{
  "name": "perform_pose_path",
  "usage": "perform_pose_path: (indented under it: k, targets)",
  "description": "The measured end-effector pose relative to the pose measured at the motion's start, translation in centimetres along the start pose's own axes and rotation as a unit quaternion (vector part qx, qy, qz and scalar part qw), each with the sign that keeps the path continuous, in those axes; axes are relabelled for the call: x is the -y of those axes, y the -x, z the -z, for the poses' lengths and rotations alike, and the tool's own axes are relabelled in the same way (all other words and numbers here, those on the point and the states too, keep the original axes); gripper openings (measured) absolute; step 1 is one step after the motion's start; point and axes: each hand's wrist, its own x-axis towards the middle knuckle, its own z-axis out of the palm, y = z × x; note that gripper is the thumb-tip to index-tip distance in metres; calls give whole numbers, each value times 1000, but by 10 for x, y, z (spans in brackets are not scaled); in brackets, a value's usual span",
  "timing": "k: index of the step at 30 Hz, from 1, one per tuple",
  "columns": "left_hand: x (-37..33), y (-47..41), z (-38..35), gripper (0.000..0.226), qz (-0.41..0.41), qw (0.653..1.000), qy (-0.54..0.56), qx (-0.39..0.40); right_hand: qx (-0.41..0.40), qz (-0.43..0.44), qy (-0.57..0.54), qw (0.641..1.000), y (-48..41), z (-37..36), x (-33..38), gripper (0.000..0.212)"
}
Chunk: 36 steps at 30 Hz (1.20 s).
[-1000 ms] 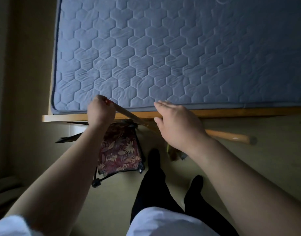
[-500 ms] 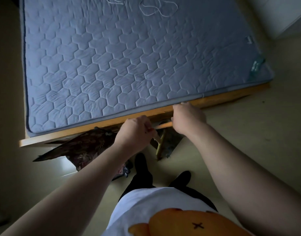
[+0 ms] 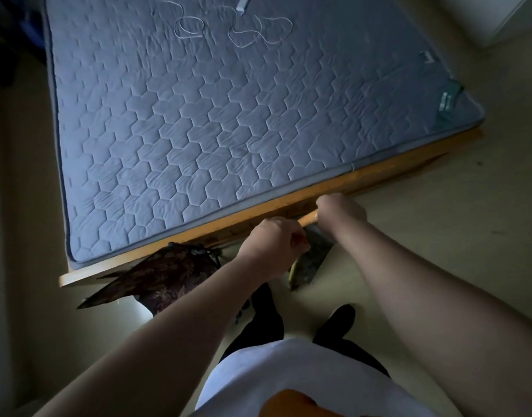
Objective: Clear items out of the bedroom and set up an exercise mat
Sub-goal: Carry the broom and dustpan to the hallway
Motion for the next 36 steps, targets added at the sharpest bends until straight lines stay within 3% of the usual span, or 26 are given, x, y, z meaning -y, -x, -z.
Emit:
perform_pose_path:
  k: [6, 12, 21, 27, 31, 36]
  targets:
    - [-13, -9, -5, 21, 4, 1000, -16, 0, 38, 40, -62, 996, -14, -27, -14, 28]
    - [-12, -10, -5, 21, 51, 998, 36, 10, -6, 61, -67, 996, -10, -47, -29, 25]
    - [-54, -20, 9, 6, 50, 996, 54, -39, -50, 9, -112, 992, 28, -35, -59, 25]
    - [-97, -50, 20, 20, -11, 992, 109, -59, -168, -72, -185, 965, 69, -11, -94, 20]
    - [-138, -74, 11, 22, -52, 988, 125, -78, -260, -131, -251, 923, 101, 2, -127, 22]
    - [-212, -98, -14, 35, -113, 982, 121, -85, -366, -197, -241, 877, 134, 15, -184, 29]
